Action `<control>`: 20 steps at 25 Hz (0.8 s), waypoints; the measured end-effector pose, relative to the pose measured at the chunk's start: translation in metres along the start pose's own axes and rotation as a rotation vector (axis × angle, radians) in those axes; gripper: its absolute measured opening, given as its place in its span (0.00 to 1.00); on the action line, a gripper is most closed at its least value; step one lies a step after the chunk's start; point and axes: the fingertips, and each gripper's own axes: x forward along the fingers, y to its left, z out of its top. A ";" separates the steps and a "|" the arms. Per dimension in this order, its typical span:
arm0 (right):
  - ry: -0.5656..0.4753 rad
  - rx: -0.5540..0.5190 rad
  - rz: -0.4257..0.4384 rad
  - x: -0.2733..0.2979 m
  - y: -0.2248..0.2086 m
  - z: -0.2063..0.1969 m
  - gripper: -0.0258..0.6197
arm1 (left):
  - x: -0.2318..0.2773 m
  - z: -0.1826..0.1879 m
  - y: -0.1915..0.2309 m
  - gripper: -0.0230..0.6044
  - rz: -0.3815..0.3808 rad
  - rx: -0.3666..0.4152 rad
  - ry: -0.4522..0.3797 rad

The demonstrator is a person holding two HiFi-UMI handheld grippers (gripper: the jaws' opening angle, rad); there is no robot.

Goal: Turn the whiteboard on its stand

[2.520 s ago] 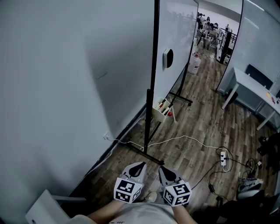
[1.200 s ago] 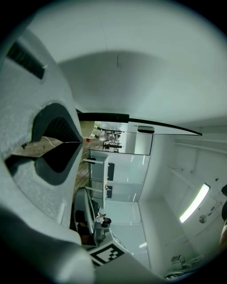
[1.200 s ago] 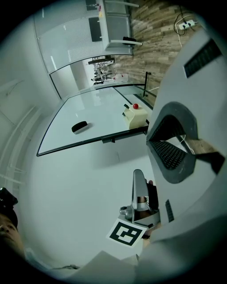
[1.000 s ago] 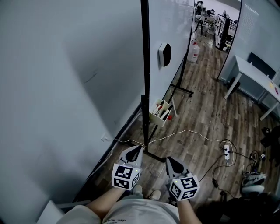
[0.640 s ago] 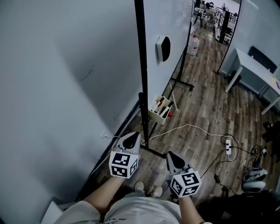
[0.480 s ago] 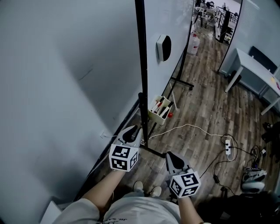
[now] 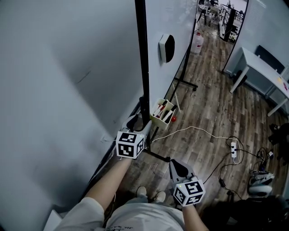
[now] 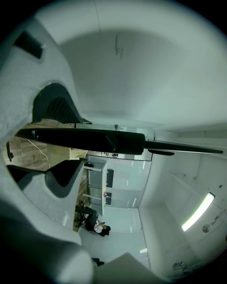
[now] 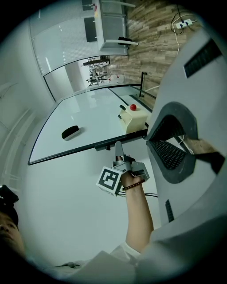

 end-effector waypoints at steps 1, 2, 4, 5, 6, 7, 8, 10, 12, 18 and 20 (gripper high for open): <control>0.001 0.001 -0.003 0.000 -0.001 -0.001 0.05 | 0.005 0.001 0.001 0.45 0.000 0.008 0.001; 0.003 0.002 -0.006 -0.001 -0.001 -0.001 0.05 | 0.009 0.002 0.001 0.46 -0.002 0.013 0.001; 0.004 0.005 -0.011 -0.002 -0.003 -0.002 0.05 | 0.016 0.006 0.002 0.47 -0.003 0.020 0.001; 0.003 0.006 -0.015 -0.004 -0.004 -0.002 0.05 | 0.018 0.008 0.001 0.47 -0.003 0.024 0.000; 0.002 0.008 -0.020 -0.005 -0.005 -0.002 0.05 | 0.021 0.010 0.001 0.47 -0.003 0.029 0.000; 0.002 0.010 -0.025 -0.006 -0.007 -0.001 0.05 | 0.024 0.011 0.001 0.47 -0.003 0.034 0.002; 0.001 0.011 -0.029 -0.007 -0.008 -0.001 0.05 | 0.027 0.013 0.001 0.47 -0.002 0.037 0.004; 0.003 0.013 -0.034 -0.009 -0.011 -0.002 0.05 | 0.033 0.014 0.002 0.47 0.001 0.038 0.008; 0.005 0.010 -0.039 -0.011 -0.013 -0.018 0.05 | 0.037 -0.001 0.003 0.46 0.007 0.041 0.009; 0.008 0.013 -0.050 -0.012 -0.017 -0.026 0.05 | 0.043 -0.008 0.004 0.36 0.011 0.063 0.011; 0.009 0.019 -0.054 -0.013 -0.017 -0.016 0.05 | 0.045 0.003 0.005 0.36 0.012 0.067 0.011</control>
